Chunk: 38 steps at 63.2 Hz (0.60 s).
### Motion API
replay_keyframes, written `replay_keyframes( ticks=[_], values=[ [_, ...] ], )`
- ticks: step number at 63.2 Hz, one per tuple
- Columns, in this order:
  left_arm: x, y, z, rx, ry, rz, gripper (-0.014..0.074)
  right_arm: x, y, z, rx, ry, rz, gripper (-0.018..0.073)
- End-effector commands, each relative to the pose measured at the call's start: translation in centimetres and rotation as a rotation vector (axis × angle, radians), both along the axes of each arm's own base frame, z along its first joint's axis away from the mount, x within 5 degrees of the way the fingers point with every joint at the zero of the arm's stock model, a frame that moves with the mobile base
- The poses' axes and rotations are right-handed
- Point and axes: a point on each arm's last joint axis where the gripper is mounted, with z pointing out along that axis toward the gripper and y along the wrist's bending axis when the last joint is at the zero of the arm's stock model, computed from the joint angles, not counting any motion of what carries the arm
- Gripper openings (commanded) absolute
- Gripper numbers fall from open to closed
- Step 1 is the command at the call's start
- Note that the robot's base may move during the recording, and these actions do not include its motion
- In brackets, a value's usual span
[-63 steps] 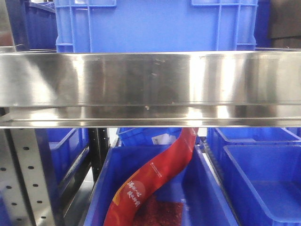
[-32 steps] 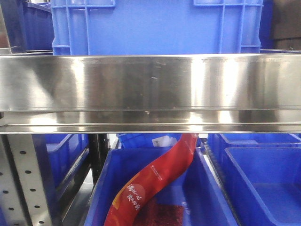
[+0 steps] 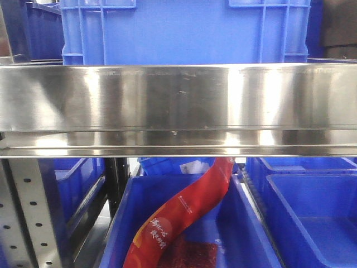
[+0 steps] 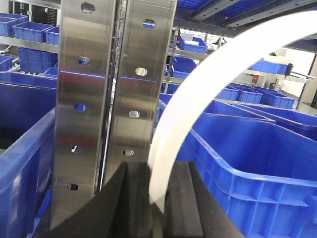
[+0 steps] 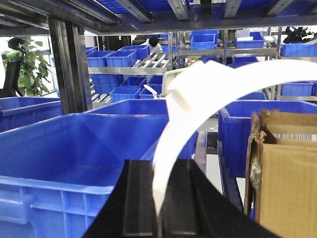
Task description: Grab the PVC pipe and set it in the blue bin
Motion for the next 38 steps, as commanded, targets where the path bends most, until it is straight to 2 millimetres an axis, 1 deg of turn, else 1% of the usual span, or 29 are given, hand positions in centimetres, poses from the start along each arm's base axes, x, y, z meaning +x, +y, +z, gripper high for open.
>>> replay_keyframes(
  ticks=[1,7,23,32,38],
  values=[
    [-0.18,-0.03,0.78,-0.008,-0.083,-0.005,-0.0111,-0.17,-0.09,0.43,-0.005,-0.050,-0.005,-0.0162],
    [-0.28,-0.05,1.30,-0.015,-0.142,-0.008,-0.0111,-0.17,-0.09,0.46,-0.004,-0.053,-0.005,-0.0162],
    [-0.26,-0.05,1.21,-0.013,-0.131,-0.008,-0.0111,-0.27,-0.07,0.99,0.008,-0.111,-0.001,-0.0162],
    [-0.26,-0.05,1.21,-0.013,-0.131,-0.008,-0.0111,-0.28,-0.07,1.03,0.009,-0.116,-0.001,-0.0162],
    [-0.27,-0.04,1.76,0.010,-0.133,-0.003,-0.0111,-0.34,-0.06,1.29,0.019,-0.143,0.002,-0.0162]
  ],
)
